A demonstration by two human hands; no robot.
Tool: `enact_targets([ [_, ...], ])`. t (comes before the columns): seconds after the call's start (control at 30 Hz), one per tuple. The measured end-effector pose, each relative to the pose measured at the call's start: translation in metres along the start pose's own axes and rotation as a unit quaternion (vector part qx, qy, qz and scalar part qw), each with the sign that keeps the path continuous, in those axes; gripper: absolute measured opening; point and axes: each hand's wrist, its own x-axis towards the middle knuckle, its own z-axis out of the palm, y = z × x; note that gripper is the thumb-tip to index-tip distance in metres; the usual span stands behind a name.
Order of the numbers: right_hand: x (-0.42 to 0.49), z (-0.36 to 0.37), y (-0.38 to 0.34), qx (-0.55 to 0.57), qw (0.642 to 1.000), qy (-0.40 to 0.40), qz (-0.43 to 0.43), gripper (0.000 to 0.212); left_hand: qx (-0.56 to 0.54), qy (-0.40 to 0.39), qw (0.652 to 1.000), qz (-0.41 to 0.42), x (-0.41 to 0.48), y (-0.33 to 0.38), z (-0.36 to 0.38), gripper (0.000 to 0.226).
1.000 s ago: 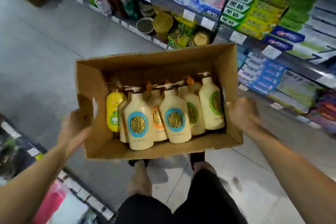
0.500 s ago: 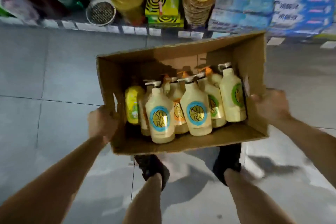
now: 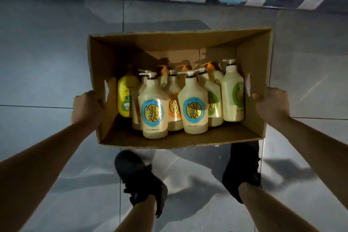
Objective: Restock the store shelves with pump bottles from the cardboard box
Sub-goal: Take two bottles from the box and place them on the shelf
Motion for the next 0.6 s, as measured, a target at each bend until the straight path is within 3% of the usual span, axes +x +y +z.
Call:
enact_targets([
  [0.17, 0.015, 0.008, 0.007, 0.007, 1.0, 0.01, 0.003, 0.027, 0.014, 0.013, 1.0, -0.012, 0.011, -0.004, 0.008, 0.018],
  [0.3, 0.009, 0.0, -0.003, 0.014, 0.999, -0.024, 0.044, 0.018, 0.015, -0.042, 0.995, -0.094, 0.01, 0.012, -0.005, 0.023],
  [0.4, -0.007, -0.013, -0.02, 0.062, 0.995, -0.011, 0.072, 0.038, -0.003, -0.069, 0.987, -0.143, 0.002, 0.032, -0.021, 0.037],
  [0.5, -0.033, -0.024, -0.041, 0.073, 0.99, 0.123, -0.008, 0.053, -0.027, 0.062, 0.997, -0.034, -0.019, 0.046, -0.031, 0.063],
  [0.53, -0.041, -0.026, -0.048, 0.076, 0.986, 0.139, -0.041, 0.052, -0.029, 0.091, 0.995, 0.014, -0.027, 0.052, -0.033, 0.062],
  [0.6, -0.054, -0.02, -0.059, 0.109, 0.989, 0.084, -0.059, 0.046, -0.071, 0.063, 0.994, 0.057, -0.042, 0.065, -0.027, 0.054],
])
